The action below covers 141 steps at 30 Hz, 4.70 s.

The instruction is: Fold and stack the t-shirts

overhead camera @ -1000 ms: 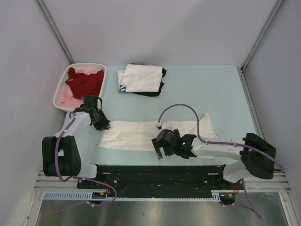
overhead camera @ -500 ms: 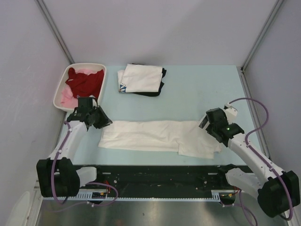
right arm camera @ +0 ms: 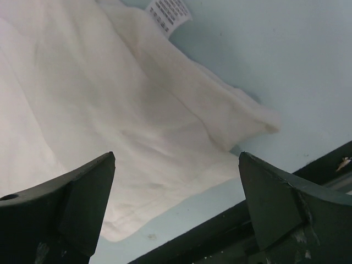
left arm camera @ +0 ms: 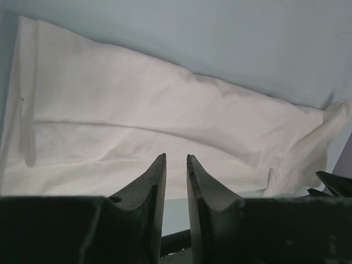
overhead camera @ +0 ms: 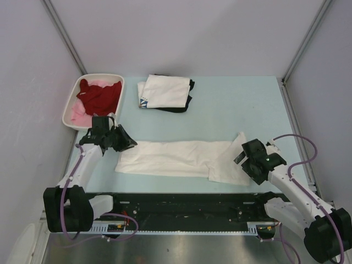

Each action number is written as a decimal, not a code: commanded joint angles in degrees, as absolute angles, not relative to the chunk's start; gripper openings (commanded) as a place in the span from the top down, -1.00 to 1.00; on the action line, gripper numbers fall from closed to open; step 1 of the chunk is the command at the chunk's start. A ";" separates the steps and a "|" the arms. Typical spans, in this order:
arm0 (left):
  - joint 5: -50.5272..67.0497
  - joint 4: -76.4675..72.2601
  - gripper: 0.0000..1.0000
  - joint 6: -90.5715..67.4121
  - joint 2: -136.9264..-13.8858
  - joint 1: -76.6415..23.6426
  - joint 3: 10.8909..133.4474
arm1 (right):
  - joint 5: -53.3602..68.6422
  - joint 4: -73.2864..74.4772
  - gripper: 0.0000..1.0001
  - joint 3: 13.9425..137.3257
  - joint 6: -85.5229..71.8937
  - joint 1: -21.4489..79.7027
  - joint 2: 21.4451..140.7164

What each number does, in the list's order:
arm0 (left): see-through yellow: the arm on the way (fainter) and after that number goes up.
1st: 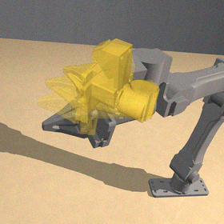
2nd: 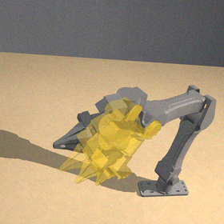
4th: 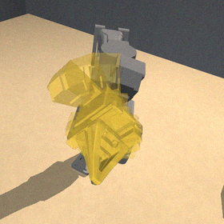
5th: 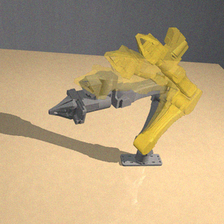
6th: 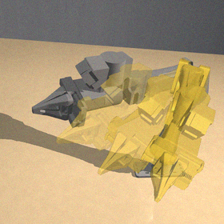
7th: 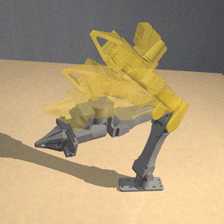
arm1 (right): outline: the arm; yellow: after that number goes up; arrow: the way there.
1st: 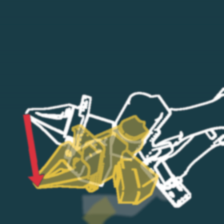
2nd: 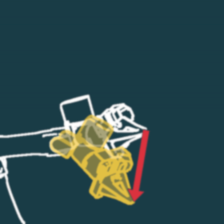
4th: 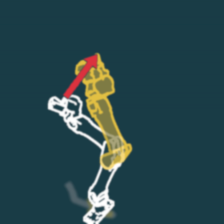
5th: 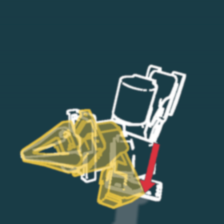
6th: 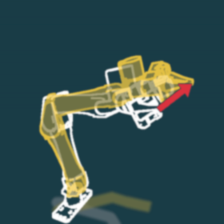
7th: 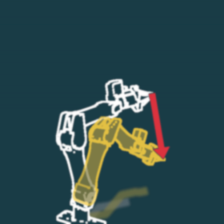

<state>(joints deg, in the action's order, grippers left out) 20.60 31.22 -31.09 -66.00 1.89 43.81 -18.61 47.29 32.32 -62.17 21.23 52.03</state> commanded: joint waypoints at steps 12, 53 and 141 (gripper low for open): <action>23.73 29.09 0.49 -27.95 -68.47 2.11 42.89 | -26.54 47.22 -0.99 27.25 -75.42 27.25 53.08; 21.97 26.11 0.60 -33.84 -65.39 1.85 41.66 | -5.03 17.14 1.00 105.00 -41.05 -1.23 133.39; 6.08 -9.51 -0.27 -64.61 -88.00 -61.08 38.14 | -34.63 41.84 -0.99 60.82 -29.88 44.82 81.03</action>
